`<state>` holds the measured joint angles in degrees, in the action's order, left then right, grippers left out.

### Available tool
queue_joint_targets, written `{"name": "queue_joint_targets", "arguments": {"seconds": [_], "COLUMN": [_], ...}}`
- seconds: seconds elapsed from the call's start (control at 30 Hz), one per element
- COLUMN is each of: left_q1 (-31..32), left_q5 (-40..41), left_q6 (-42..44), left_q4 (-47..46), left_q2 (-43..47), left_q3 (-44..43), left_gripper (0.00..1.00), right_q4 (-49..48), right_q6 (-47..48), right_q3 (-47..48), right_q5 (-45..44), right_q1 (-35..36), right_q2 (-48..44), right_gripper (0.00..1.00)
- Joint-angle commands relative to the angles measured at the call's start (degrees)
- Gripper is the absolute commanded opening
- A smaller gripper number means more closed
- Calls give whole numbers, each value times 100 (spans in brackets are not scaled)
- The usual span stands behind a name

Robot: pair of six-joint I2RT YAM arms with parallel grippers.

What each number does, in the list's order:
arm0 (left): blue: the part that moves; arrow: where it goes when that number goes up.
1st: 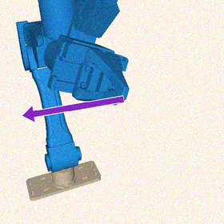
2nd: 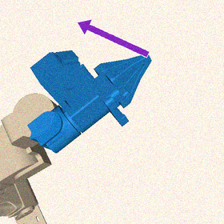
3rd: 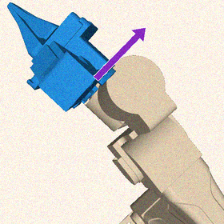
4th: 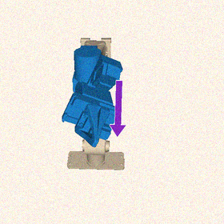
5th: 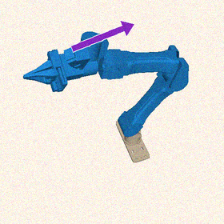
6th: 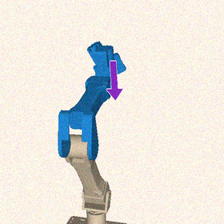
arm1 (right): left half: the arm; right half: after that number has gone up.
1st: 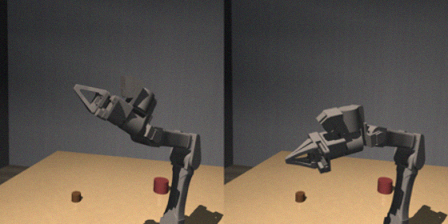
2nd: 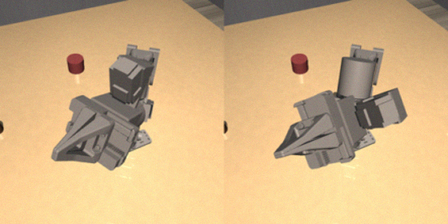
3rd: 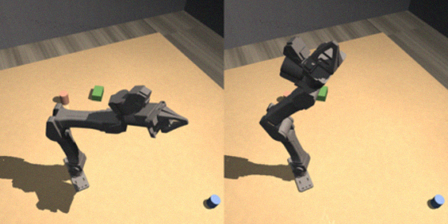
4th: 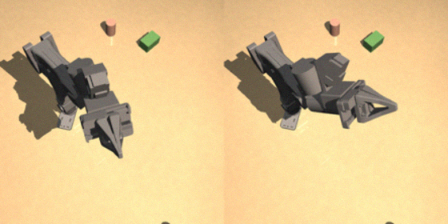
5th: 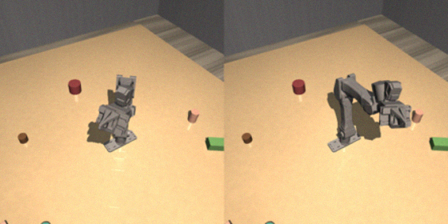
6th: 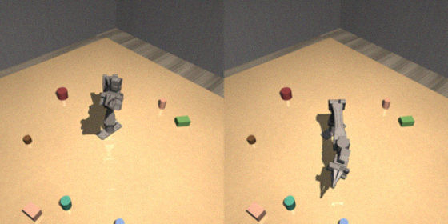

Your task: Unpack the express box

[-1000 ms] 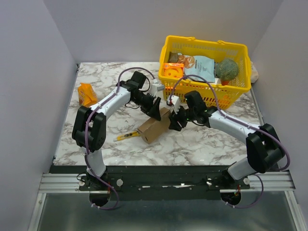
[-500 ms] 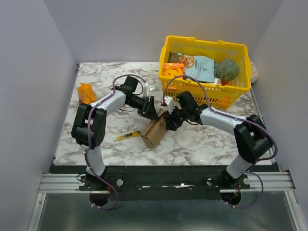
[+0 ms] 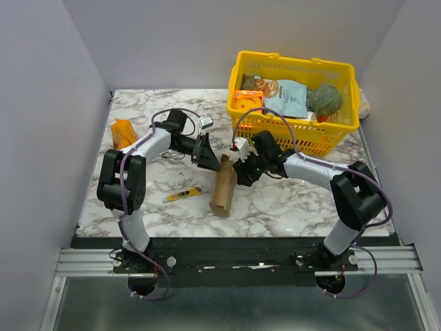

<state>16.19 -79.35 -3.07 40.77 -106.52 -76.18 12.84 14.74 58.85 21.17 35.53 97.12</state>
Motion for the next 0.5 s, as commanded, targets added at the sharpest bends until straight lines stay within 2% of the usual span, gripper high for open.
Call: {"name": "queue_joint_targets", "arguments": {"seconds": [0.0, 0.17, 0.2, 0.23, 0.27, 0.47], "left_q1": [-142, -160, -160, -160, -151, -89], "left_q5": [-652, 418, 725, 1346, 1648, 2695], "left_q6": [-36, -44, -79, -62, -79, -141], "left_q4": [124, 89, 71, 45, 27, 290], "left_q2": [500, 668, 694, 711, 729, 747], "left_q3": [322, 385, 341, 306, 254, -335], "left_gripper": [58, 58, 62, 68, 98, 99], "right_q4": [-256, 129, 331, 733, 903, 1353], "right_q6": [-138, 273, 414, 546, 573, 398], "right_q3": [153, 241, 415, 530, 635, 1207], "right_q5": [-95, -692, -797, -885, -1043, -606], "right_q1": [42, 33, 33, 33, 33, 33], "right_q2": [96, -386, -491, -666, -755, -888], "right_gripper": [60, 61, 61, 61, 61, 60]}}
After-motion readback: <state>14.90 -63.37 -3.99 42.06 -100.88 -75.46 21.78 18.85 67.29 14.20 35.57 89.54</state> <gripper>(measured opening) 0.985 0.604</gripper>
